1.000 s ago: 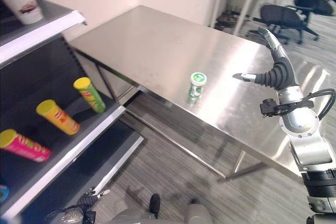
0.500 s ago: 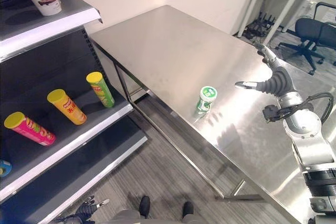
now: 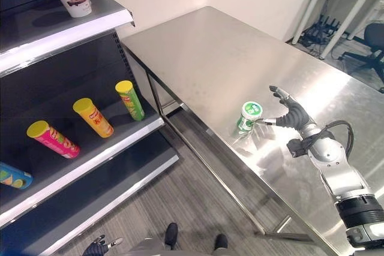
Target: Put the goods on the table back onto the shelves and tidy them up.
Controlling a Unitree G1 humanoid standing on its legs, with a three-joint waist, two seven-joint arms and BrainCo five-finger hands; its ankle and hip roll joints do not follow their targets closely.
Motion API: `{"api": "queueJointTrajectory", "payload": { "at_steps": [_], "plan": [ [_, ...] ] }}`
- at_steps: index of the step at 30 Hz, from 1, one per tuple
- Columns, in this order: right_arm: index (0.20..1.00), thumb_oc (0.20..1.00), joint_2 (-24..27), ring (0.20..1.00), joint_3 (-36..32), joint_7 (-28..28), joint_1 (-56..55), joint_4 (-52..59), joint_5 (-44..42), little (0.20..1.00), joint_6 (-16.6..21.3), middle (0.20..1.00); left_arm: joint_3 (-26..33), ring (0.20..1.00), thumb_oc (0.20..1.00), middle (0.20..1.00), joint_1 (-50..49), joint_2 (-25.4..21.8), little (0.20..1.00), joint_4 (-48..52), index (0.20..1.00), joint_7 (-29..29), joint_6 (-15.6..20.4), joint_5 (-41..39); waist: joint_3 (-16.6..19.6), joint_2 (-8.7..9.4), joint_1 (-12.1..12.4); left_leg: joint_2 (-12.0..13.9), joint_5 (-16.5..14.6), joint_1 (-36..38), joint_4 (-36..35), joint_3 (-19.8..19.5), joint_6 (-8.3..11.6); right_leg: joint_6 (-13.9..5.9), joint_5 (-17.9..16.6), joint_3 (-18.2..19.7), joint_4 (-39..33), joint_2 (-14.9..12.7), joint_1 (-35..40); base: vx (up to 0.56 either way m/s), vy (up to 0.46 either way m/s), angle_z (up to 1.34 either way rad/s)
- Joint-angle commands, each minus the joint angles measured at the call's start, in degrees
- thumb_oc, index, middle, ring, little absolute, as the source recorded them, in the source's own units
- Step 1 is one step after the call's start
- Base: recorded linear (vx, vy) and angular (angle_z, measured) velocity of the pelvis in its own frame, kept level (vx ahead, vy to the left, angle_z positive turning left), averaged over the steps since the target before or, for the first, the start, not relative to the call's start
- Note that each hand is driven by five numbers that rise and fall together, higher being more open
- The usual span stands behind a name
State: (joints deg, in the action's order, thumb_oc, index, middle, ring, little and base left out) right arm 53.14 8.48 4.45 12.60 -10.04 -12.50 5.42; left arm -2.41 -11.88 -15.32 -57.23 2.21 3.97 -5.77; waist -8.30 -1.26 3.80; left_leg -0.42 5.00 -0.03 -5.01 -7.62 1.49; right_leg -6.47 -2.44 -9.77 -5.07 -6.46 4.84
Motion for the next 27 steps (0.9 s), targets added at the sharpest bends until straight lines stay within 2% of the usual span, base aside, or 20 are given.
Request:
{"api": "queueJointTrajectory", "payload": {
  "at_steps": [1, 16, 17, 18, 19, 27],
  "plan": [
    [1.000, 1.000, 0.0, 1.000, 2.0, -0.4, 4.8, -0.4, -0.9, 1.000, 1.7, 1.000, -2.2, 1.000, 1.000, 1.000, 2.9, -2.7, 1.000, -0.7, 1.000, 0.6, 1.6, 1.0, -0.5, 1.37, 2.9, 1.2, -4.4, 2.1, 0.0, 2.8, 4.64, -2.39, 3.4, -0.7, 3.6, -1.8, -1.5, 0.03, -0.014, 0.14],
    [1.000, 1.000, -0.8, 1.000, 7.4, 0.3, 9.0, -3.4, -0.3, 1.000, 1.4, 1.000, -3.1, 1.000, 1.000, 1.000, 2.9, -1.9, 1.000, 0.0, 1.000, 1.5, 1.6, -0.1, -0.7, 1.90, 3.7, 1.6, -4.3, 2.1, 0.0, 1.6, 4.91, -2.09, 4.0, -2.2, 3.6, -1.5, -0.6, 0.01, -0.008, 0.04],
    [0.799, 0.799, -0.9, 0.799, 7.7, 0.3, 9.4, -3.5, 0.1, 0.799, 1.4, 0.799, -3.2, 1.000, 1.000, 1.000, 3.0, -1.7, 1.000, -0.2, 1.000, 1.6, 1.6, -0.2, -0.8, 2.13, 3.9, 1.7, -4.3, 2.1, 0.0, 1.5, 4.89, -2.06, 4.1, -2.2, 3.5, -1.5, -0.6, 0.00, 0.000, 0.00],
    [0.476, 0.476, -0.9, 0.476, 7.7, 0.3, 9.4, -3.5, 0.1, 0.476, 1.4, 0.476, -3.2, 1.000, 1.000, 1.000, 3.0, -1.7, 1.000, -0.2, 1.000, 1.6, 1.6, -0.2, -0.8, 2.12, 3.9, 1.7, -4.3, 2.1, 0.0, 1.5, 4.89, -2.06, 4.1, -2.2, 3.5, -1.5, -0.6, 0.01, -0.007, 0.03],
    [0.200, 0.200, -1.0, 0.200, 8.0, -0.2, 9.8, -4.0, 0.9, 0.200, 1.3, 0.200, -3.2, 1.000, 1.000, 1.000, 3.2, -1.6, 1.000, -0.3, 1.000, 1.6, 1.4, -0.5, -0.8, 2.43, 4.1, 1.8, -4.3, 2.1, 0.0, 1.6, 4.90, -2.00, 4.1, -2.2, 3.5, -1.4, -0.5, 0.00, -0.006, 0.03],
    [0.200, 0.200, -0.3, 0.200, 7.6, -0.9, 10.1, -2.2, 2.0, 0.200, 1.4, 0.200, -2.7, 1.000, 1.000, 1.000, 3.8, -1.8, 1.000, -0.7, 1.000, 2.1, 1.1, -0.4, -0.6, 3.29, 4.1, 2.1, -4.6, 2.3, 0.0, 1.9, 5.08, -1.84, 4.4, -2.5, 3.3, -1.2, -0.1, -0.01, -0.008, 0.05]
  ]
}}
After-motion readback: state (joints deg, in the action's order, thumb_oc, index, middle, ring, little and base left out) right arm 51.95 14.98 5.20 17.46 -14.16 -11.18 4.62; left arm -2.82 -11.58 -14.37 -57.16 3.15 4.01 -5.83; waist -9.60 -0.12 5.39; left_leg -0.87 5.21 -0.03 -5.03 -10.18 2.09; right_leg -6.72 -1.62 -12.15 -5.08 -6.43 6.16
